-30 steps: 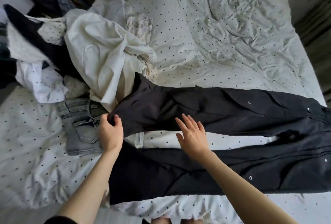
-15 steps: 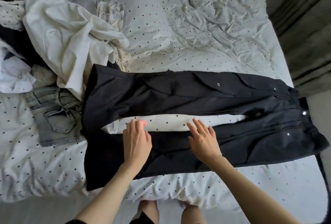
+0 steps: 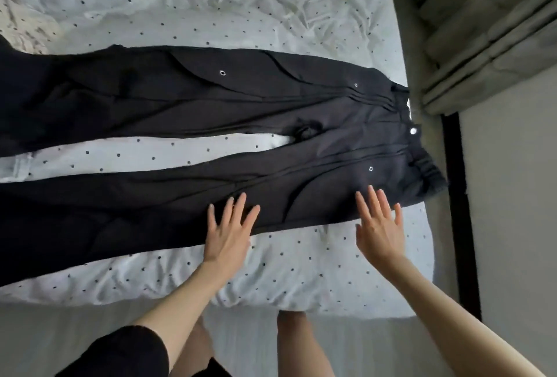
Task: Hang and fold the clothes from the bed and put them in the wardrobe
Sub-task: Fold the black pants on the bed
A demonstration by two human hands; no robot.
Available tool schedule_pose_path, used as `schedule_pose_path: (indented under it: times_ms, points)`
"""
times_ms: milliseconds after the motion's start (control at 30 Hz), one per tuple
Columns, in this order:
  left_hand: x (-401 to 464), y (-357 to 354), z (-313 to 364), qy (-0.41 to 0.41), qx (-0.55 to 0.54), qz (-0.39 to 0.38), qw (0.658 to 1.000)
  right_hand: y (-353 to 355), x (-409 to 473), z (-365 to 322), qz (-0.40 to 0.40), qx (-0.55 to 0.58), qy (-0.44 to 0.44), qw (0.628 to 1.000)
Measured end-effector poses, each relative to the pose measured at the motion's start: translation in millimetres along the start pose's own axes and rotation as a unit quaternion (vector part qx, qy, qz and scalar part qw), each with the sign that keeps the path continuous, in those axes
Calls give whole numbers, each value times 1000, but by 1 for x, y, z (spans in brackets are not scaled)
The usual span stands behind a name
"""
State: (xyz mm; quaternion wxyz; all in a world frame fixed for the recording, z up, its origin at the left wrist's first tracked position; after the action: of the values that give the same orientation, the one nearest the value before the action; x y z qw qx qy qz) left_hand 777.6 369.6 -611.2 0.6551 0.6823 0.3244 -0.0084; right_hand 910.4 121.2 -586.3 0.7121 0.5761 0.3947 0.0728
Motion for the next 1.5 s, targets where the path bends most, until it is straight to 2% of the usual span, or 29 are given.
schedule_pose_path:
  times_ms: [167,267,333,433,467,533,600,700,800,933,1000,1100,1233,1367,1500]
  points:
    - [2,-15,12,31,89,20,995,-25,20,49,-36,-43,43,997]
    - [2,-16,13,51,93,38,994,-34,31,55,-12,-50,62,997]
    - [-1,-10,14,81,30,67,994,-37,33,61,9,-42,66,997]
    - [-15,-4,12,133,-93,125,979,-40,25,70,51,31,70,996]
    - [-20,-2,9,144,-121,117,975,-38,23,72,55,48,74,995]
    - [-27,1,6,171,-131,50,975,-36,16,76,41,51,83,994]
    - [-32,-3,6,177,-89,-37,979,-34,10,80,4,43,87,995]
    - [-56,-3,12,140,-43,-157,977,-24,-11,84,-80,14,95,992]
    - [-76,2,8,124,-49,-175,975,-15,-33,81,-137,5,110,984]
    - [-76,27,-10,123,-98,-120,980,9,-47,81,-160,14,111,981]
    - [-68,47,-20,119,-123,-59,983,24,-44,88,-147,13,101,984]
    - [-50,85,-37,98,-150,55,982,58,-24,101,-71,2,79,994]
    - [-12,131,-57,98,-167,155,969,102,17,111,38,0,58,998]
    - [46,170,-70,113,-169,207,957,133,71,117,112,35,24,993]
    - [106,189,-77,109,-147,203,962,146,119,123,123,44,-5,991]
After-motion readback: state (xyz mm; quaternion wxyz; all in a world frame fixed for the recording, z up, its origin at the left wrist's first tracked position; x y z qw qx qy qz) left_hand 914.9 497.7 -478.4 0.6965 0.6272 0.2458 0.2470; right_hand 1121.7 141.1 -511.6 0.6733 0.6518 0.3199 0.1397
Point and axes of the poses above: each hand's wrist, its own x-axis towards the middle knuckle, its own y-axis out of the back of the hand, z = x × y, the point moved 3 cm from there along x, towards the middle knuckle, and after that the axes turned 15 degrees about y, right-handed, at the moved point
